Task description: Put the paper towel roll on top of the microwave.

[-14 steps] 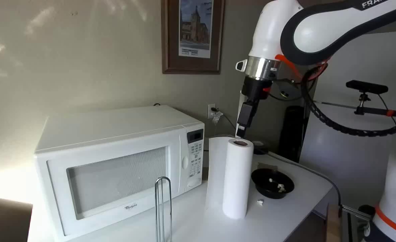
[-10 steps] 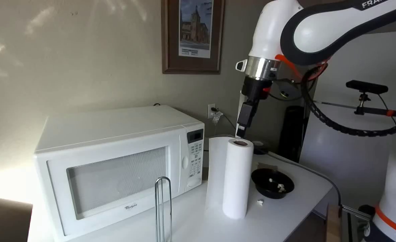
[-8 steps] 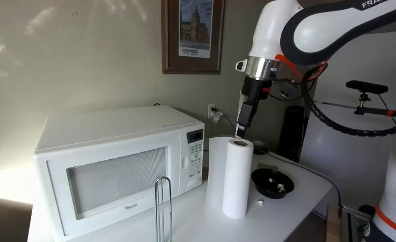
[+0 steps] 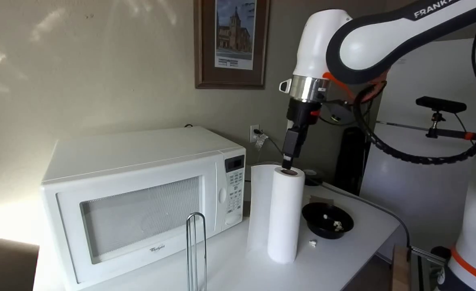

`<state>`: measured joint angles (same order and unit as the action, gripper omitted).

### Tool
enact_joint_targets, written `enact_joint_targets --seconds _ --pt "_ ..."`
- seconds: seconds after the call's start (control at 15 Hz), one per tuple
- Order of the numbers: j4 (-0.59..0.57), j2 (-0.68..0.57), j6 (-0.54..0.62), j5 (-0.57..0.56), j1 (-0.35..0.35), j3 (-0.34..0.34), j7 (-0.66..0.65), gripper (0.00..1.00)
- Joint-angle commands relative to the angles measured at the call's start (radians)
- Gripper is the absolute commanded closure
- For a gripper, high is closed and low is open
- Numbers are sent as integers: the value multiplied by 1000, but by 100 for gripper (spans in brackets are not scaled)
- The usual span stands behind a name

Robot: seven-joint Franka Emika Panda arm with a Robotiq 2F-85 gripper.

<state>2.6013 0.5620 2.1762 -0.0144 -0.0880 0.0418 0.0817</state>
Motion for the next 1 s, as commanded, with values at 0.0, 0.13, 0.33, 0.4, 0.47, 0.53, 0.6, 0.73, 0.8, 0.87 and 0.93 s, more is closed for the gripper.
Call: enact_joint_targets --seconds 0.0,0.13,0.33,0.4,0.47,0.53,0.6,0.73,0.8,0.87,0.93 --pt "-50 -91 23 11 -3 -16 26 0" --pt "-66 -123 36 11 -6 -19 40 0" --pt "-79 -170 59 15 -4 -19 45 0" --pt "-83 -181 60 21 -5 -20 44 0" --pt "-86 -192 56 29 -6 -22 44 0" --pt "-89 -200 50 33 -6 -22 43 0" --pt "-93 -206 40 37 -5 -22 39 0" --pt "-97 -214 34 47 -5 -22 38 0" --pt "-99 -216 28 51 -5 -21 35 0" --pt "-101 -217 23 54 -5 -19 34 0" --pt "-103 -218 20 56 -5 -17 31 0"
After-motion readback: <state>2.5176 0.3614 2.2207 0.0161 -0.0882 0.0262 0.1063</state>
